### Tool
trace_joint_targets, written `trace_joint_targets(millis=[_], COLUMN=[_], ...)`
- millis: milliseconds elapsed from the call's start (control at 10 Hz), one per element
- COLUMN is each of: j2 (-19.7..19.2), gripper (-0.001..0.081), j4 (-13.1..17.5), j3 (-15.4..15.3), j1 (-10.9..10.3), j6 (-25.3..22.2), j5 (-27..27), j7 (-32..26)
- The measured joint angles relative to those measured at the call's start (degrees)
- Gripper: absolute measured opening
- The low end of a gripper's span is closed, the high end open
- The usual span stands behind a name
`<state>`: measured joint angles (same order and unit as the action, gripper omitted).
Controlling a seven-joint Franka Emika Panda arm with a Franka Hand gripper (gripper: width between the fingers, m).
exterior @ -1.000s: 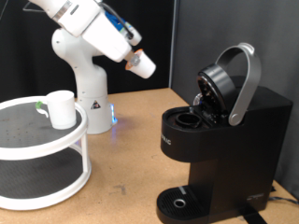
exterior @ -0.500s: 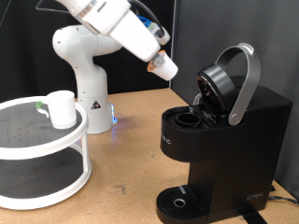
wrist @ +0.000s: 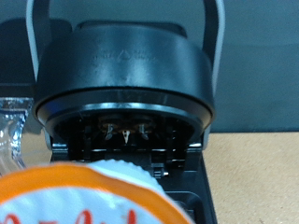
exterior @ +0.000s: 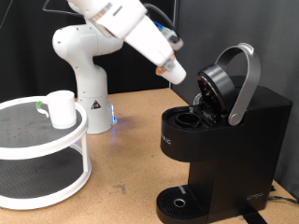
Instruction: Make a cup of coffee with the keurig machine
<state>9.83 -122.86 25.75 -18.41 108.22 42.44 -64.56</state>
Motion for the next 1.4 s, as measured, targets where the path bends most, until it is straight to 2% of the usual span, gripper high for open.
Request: trace_joint_targets(millis=[300,500,900,1400], j2=[-2.88,-4.48,-7.22,-8.96], gripper=[0.0428,0.0428,0.0428,0.0428], j4=[0.73,0.49,0.43,-0.57], j3=[-4.40,-6.27,-7.88,-8.64], j1=[-1.00,-1.37,-1.38,-1.39], j6=[3.19,6.08,6.91,9.53], j5=[-7.26,-8.73,-12.46,-13.02], j7=[3.56,4.39,6.10,6.27])
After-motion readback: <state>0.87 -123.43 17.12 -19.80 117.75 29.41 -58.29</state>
